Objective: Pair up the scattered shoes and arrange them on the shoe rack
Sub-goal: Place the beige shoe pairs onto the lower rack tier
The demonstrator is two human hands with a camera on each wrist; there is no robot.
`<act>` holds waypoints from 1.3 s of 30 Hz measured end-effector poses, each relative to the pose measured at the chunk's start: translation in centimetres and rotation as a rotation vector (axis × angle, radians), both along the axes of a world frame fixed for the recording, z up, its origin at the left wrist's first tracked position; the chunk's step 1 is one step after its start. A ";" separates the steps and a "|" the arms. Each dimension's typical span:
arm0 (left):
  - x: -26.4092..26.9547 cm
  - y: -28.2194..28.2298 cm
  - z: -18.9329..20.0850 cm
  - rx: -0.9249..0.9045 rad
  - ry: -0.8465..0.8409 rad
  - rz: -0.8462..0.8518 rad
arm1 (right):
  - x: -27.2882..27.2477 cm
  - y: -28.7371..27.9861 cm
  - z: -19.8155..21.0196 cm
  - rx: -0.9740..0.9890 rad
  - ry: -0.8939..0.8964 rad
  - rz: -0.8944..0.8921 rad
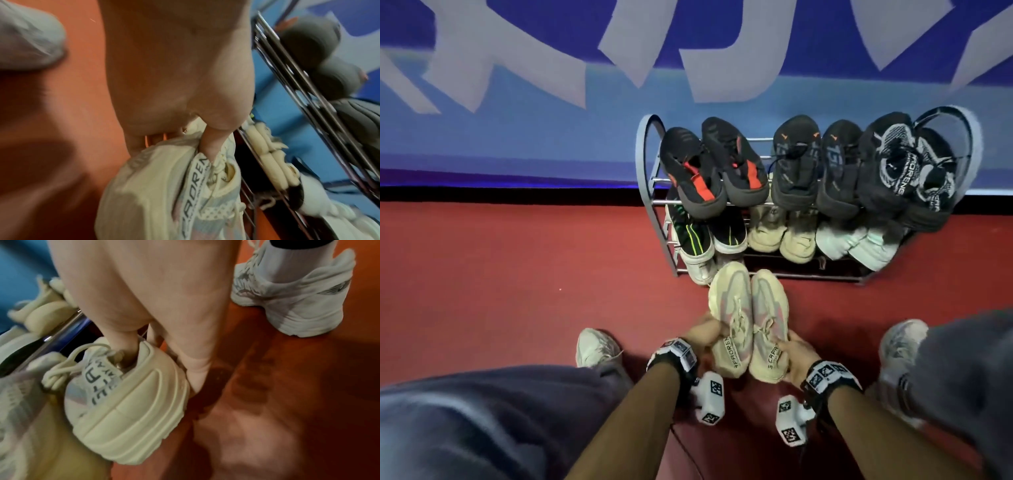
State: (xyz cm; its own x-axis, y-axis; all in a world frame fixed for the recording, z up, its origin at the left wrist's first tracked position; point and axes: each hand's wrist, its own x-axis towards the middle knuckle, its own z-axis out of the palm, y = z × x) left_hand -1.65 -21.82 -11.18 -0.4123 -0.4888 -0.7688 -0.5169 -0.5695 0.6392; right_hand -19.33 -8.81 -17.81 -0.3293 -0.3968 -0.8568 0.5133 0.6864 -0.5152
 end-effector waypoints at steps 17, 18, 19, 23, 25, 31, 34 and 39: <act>-15.6 -4.3 -8.8 -0.219 0.062 0.086 | -13.0 -5.2 -6.1 -0.166 0.136 -0.191; -16.2 -4.6 -8.8 -0.245 0.065 0.135 | -13.6 -5.9 -6.3 -0.167 0.097 -0.250; -16.7 -4.9 -8.9 -0.266 0.045 0.204 | -14.1 -6.7 -6.3 -0.163 0.069 -0.327; -17.2 -5.1 -10.0 -0.210 0.047 0.433 | -14.6 -8.5 -5.0 -0.171 -0.076 -0.504; -16.1 -4.2 -11.3 -0.115 0.069 0.391 | -14.1 -8.3 -4.8 -0.168 -0.106 -0.487; -14.3 -2.5 -13.3 0.032 0.001 0.284 | -12.4 -5.8 -5.4 -0.203 -0.062 -0.321; -14.5 -2.4 -12.9 0.055 0.025 0.253 | -13.0 -5.6 -5.2 -0.213 0.005 -0.315; -16.1 -3.5 -11.6 -0.041 0.101 0.266 | -15.3 -7.1 -4.4 -0.264 0.083 -0.277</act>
State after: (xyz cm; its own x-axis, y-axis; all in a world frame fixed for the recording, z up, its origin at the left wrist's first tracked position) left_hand -17.77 -25.30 -22.82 -0.3387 -0.6201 -0.7077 -0.2854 -0.6490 0.7052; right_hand -34.61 -15.94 -22.18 -0.5190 -0.4867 -0.7027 0.6094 0.3658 -0.7034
